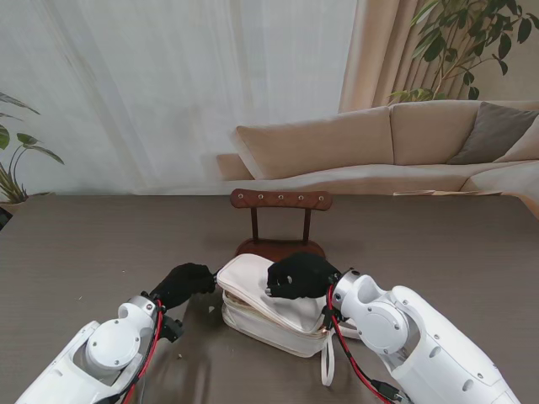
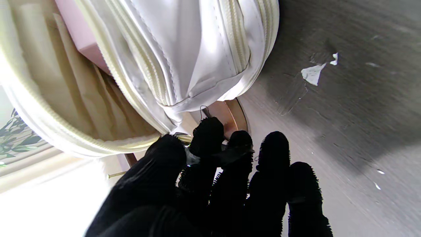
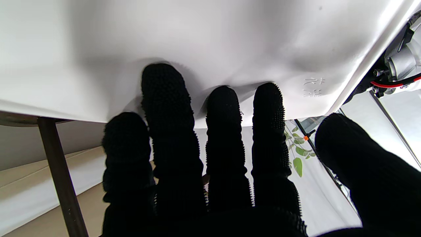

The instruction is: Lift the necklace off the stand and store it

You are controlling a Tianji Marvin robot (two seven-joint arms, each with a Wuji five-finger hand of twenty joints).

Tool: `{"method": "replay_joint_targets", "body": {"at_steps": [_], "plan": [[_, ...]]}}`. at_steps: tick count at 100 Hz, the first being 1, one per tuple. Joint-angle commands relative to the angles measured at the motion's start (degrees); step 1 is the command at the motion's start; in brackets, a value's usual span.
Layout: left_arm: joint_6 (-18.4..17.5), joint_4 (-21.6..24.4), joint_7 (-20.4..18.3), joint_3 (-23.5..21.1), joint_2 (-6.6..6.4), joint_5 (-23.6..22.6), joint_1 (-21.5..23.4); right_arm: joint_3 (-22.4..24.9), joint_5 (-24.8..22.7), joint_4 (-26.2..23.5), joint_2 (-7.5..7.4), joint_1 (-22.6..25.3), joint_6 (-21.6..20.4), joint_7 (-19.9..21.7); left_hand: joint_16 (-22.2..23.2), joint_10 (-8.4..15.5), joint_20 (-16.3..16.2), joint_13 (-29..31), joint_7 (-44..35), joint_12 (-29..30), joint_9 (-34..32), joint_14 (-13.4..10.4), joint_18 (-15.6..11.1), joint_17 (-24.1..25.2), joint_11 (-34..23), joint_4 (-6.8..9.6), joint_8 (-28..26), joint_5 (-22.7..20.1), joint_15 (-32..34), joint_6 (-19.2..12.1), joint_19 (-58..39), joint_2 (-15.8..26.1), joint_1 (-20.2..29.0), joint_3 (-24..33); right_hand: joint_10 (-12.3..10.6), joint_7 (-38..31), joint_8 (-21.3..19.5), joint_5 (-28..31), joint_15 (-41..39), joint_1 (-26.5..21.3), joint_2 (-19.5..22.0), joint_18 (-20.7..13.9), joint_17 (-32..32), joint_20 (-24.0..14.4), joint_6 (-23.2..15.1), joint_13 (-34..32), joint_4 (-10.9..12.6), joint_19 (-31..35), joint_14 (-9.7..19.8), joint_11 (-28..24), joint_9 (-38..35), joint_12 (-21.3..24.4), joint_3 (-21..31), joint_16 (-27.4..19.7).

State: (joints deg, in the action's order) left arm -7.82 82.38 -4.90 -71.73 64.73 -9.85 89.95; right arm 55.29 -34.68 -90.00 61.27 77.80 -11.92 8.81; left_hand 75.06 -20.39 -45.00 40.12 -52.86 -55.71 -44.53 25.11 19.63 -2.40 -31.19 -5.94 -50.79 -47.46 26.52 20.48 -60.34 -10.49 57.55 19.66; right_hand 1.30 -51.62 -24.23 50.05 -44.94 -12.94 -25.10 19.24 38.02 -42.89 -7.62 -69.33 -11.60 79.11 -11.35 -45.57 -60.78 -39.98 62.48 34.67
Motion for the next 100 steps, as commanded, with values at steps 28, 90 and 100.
{"method": "replay_joint_targets", "body": {"at_steps": [28,90,100], "plan": [[0.45,5.43,-2.63,-2.64,-0.81,-0.81,3.62,0.16,-3.32,0.41,-0.36,1.26,-2.02,0.35,14.89,-0.82,-4.63,4.03,-11.83,-5.59,-10.37,-3.57,1.01,-5.06,-7.02,0.81,-5.32,-10.34,27.9,3.27,-12.27,0.7,-10.72,5.84,4.54,7.81,-1.69,-5.65,10.55,3.67,1.42,0.49,-8.63,4.58,-0.62,11.12,5.28,-9.45,-1.63,9.61,9.55,7.96,-1.2,-4.3],[-0.07,7.31,-1.05,-3.89,-0.45,0.06,5.59,1.42,-19.01,-2.93,-0.78,7.99,-10.6,-11.76,14.89,-1.31,-4.01,7.11,-13.96,-5.93,-13.07,-0.77,2.52,-6.51,-6.31,0.97,-5.5,-13.08,25.25,3.35,-12.78,-0.62,-13.4,7.85,4.1,12.86,-1.08,-18.21,22.3,6.03,0.3,-0.6,-18.85,9.25,3.63,25.38,6.34,-21.36,-2.54,13.05,22.22,13.0,-8.28,-12.03],[0.25,7.77,-1.17,-4.26,-0.48,0.1,6.01,0.0,-23.83,-2.55,-0.96,7.66,-10.21,-15.73,14.89,-1.48,-4.03,7.22,-13.93,-5.99,-13.14,-0.59,2.61,-6.45,-6.28,0.95,-5.49,-13.05,25.13,3.39,-12.81,-0.67,-13.4,7.98,4.7,14.83,0.76,-24.56,23.72,6.61,0.83,-0.87,-20.46,9.96,7.13,28.02,6.64,-22.94,-2.48,13.78,27.18,14.35,-10.27,-13.11]]}}
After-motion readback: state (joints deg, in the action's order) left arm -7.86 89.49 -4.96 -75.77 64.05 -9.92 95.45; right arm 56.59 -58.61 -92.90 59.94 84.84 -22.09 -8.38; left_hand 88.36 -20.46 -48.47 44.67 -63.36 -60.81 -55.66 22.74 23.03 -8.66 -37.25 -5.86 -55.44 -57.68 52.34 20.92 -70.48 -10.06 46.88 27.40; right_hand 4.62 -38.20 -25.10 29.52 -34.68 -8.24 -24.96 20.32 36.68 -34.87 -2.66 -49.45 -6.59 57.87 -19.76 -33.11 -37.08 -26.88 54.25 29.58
